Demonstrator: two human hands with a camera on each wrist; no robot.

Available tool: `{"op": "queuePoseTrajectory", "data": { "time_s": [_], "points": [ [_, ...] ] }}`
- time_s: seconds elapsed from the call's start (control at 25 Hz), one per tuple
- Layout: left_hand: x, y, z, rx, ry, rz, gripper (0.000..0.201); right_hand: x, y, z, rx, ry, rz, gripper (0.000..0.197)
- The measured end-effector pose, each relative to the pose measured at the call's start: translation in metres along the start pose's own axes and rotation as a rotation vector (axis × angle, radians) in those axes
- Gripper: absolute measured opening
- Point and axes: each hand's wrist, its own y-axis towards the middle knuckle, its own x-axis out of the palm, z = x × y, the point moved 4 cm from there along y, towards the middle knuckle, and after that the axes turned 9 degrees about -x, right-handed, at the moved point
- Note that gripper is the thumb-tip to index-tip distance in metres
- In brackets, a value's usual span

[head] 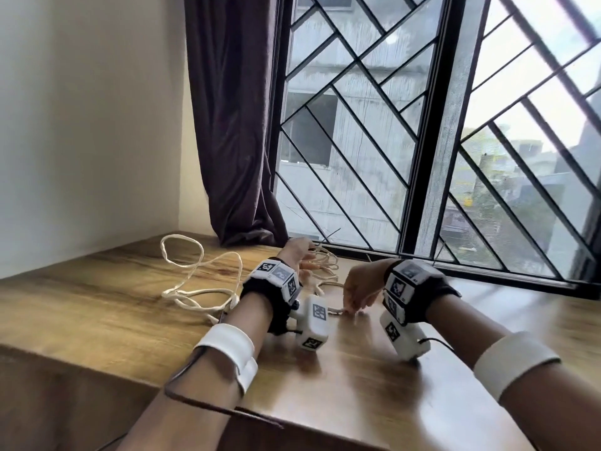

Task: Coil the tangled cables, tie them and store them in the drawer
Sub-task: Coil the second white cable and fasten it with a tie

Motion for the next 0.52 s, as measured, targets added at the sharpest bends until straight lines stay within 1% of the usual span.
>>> {"op": "queuePoseTrajectory", "data": {
  "time_s": [0.04,0.08,0.12,0.16,0.2,0.24,0.28,0.36,0.4,0.44,0.48,0.52],
  "points": [
    [0.004,-0.01,0.002,0.006,0.136,-0.071,0.013,-0.001,-0.003,0.0,-0.021,-0.016,0.016,0.028],
    [0.01,-0.023,0.005,0.03,0.317,-0.152,0.018,-0.005,-0.008,-0.003,-0.058,-0.017,0.069,0.022],
    [0.016,-0.035,0.009,0.065,0.507,-0.235,0.026,-0.012,-0.015,-0.005,-0.104,-0.014,0.149,0.013],
    [0.023,-0.048,0.012,0.113,0.663,-0.315,0.032,-0.02,-0.025,-0.01,-0.162,-0.002,0.243,0.009],
    [0.028,-0.055,0.013,0.156,0.762,-0.37,0.035,-0.031,-0.035,-0.013,-0.215,0.008,0.345,0.015],
    [0.028,-0.06,0.015,0.196,0.819,-0.377,0.034,-0.042,-0.046,-0.014,-0.268,0.013,0.446,0.019],
    [0.025,-0.063,0.018,0.232,0.831,-0.339,0.032,-0.052,-0.057,-0.013,-0.298,0.024,0.536,0.019],
    [0.011,-0.065,0.025,0.316,0.801,-0.231,0.024,-0.068,-0.078,0.002,-0.293,0.093,0.722,0.017],
    [0.003,-0.066,0.027,0.328,0.805,-0.201,0.023,-0.075,-0.087,0.015,-0.267,0.153,0.815,0.018],
    [-0.005,-0.068,0.028,0.31,0.834,-0.178,0.025,-0.081,-0.096,0.031,-0.226,0.21,0.9,0.019],
    [-0.013,-0.071,0.028,0.283,0.866,-0.171,0.026,-0.084,-0.107,0.048,-0.17,0.237,0.97,0.022],
    [-0.021,-0.072,0.028,0.26,0.894,-0.169,0.026,-0.085,-0.117,0.066,-0.08,0.232,1.014,0.023]
  ]
}}
